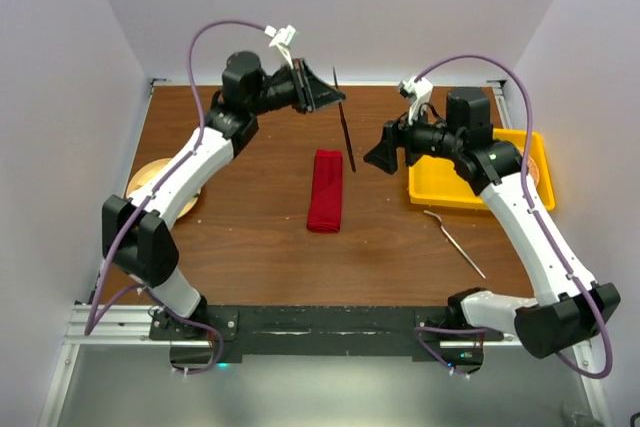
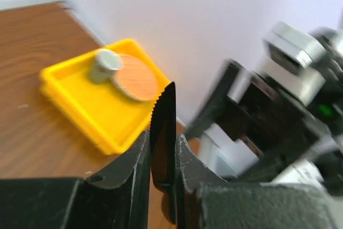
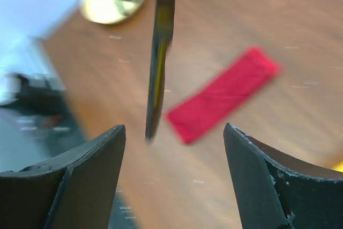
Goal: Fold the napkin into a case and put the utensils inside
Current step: Insert the knife into the folded napkin.
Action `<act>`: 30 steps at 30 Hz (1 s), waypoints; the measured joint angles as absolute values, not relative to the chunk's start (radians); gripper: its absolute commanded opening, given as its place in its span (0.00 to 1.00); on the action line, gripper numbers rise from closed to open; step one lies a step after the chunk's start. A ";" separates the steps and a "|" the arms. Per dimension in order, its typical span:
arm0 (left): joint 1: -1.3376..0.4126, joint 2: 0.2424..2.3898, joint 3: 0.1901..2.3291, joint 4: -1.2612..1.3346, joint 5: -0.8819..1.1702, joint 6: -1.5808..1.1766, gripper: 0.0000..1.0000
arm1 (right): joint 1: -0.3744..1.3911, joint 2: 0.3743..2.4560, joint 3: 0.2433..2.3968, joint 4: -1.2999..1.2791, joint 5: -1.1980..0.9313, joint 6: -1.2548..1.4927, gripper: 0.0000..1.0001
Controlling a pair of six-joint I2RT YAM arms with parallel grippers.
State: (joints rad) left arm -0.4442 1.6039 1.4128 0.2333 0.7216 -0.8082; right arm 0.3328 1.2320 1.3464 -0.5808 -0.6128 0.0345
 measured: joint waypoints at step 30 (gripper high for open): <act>-0.513 2.303 2.199 -0.659 -0.056 -0.373 0.00 | 0.325 1.522 1.144 -0.488 -0.421 -0.177 0.63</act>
